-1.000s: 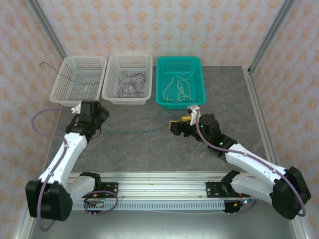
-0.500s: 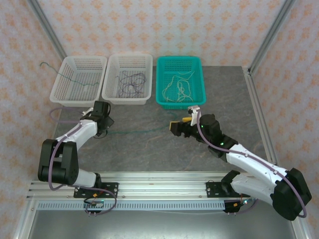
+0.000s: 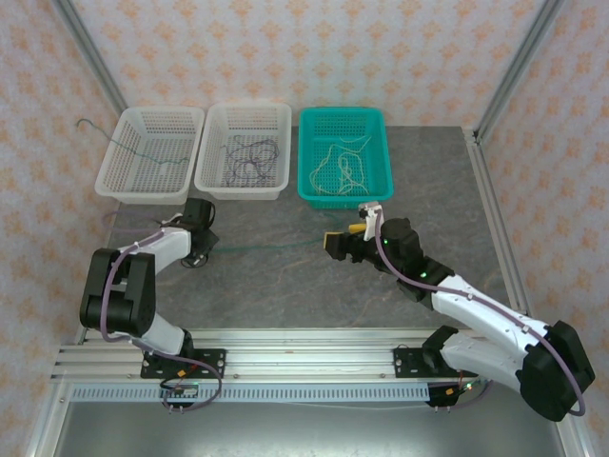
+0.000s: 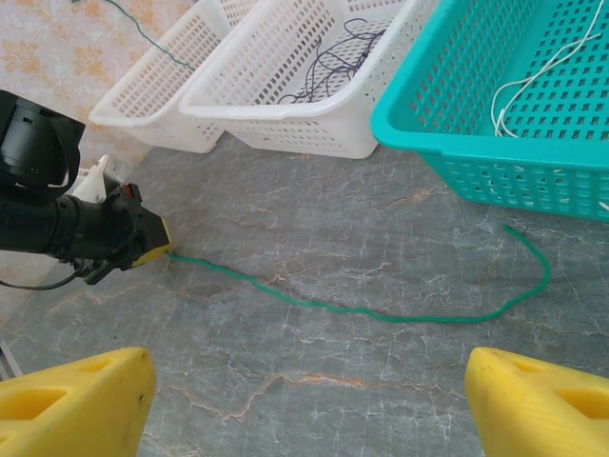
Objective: Untangle the cables
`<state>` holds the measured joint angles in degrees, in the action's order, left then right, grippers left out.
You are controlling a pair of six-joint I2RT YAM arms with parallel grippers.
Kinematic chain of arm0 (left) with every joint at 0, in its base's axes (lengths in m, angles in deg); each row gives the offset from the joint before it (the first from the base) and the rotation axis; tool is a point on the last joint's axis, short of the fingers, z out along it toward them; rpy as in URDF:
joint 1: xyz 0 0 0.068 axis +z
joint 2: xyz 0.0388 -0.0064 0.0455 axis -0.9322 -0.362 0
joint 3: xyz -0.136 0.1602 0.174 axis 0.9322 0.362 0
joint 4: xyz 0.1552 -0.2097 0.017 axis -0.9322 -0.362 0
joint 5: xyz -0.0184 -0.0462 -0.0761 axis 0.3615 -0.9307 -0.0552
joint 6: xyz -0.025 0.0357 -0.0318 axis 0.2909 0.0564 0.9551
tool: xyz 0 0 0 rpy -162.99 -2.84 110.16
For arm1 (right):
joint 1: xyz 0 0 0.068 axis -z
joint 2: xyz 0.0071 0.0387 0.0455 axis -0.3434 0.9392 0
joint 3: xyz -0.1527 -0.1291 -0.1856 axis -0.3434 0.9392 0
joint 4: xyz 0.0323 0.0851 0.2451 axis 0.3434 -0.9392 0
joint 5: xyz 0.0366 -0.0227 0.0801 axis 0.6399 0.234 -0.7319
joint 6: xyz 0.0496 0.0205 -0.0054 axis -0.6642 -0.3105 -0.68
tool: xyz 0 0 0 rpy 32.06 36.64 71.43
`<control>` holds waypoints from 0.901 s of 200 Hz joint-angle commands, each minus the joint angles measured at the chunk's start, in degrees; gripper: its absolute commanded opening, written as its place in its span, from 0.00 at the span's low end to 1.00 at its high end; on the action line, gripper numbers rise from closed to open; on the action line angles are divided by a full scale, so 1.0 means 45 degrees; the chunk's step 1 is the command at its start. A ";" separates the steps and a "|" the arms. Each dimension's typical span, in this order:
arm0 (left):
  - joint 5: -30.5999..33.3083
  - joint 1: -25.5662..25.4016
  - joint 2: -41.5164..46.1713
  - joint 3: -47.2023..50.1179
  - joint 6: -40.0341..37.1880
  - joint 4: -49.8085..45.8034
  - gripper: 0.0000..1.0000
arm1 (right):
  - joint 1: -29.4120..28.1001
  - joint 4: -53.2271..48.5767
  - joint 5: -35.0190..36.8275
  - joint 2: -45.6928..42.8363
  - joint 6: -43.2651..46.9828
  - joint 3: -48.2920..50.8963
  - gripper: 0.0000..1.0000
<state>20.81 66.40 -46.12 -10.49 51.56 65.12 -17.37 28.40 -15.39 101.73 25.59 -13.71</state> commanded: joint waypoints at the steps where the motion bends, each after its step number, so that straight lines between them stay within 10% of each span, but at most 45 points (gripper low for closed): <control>1: 0.0226 -0.0020 0.0718 0.0025 0.0182 -0.0218 0.00 | -0.0087 0.0023 0.0283 -0.0217 0.0154 -0.0221 0.85; 95: -0.0555 0.0113 0.6430 -0.1602 -0.1663 -0.3853 0.00 | -0.0077 -0.0124 0.1086 -0.1267 0.0104 -0.0190 0.86; 180: -0.3152 0.2554 0.7772 -0.6419 -0.2502 -0.5947 0.00 | -0.0037 0.0197 0.1756 -0.1832 0.0279 0.0021 0.89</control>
<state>9.35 77.24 -12.84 -33.35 42.65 42.65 -17.37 28.01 -9.38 94.13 25.64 -13.71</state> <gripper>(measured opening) 0.046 0.883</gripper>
